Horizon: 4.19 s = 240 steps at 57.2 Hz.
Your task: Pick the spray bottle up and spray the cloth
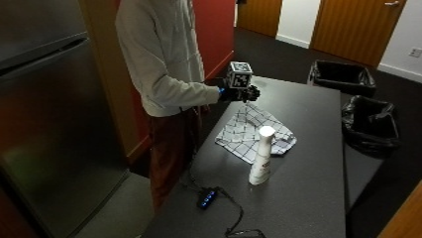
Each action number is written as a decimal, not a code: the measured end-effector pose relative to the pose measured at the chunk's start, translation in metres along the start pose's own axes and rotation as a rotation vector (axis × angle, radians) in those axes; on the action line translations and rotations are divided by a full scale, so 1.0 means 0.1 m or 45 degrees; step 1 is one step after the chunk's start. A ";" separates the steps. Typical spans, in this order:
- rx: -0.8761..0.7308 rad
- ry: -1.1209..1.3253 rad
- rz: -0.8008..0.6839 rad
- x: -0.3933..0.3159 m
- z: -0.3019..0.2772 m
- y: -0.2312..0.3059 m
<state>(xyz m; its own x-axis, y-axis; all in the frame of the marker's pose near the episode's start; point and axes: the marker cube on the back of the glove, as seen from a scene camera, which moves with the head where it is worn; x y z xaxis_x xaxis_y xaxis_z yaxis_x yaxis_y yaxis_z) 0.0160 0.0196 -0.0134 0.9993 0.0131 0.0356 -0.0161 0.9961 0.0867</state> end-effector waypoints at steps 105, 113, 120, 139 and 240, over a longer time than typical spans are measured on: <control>0.974 -1.291 0.808 3.15 0.23 0.52; 1.013 -1.239 0.841 3.22 0.16 0.60; 1.023 -1.243 0.854 3.24 0.18 0.68; 1.005 -1.267 0.895 3.30 0.25 0.79; 0.792 -1.521 0.666 3.16 0.35 -0.43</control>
<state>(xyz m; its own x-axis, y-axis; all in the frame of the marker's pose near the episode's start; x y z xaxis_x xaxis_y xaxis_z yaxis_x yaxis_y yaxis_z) 0.3310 -0.0222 0.0285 0.2539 -0.0323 0.9667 -0.6871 0.6974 0.2037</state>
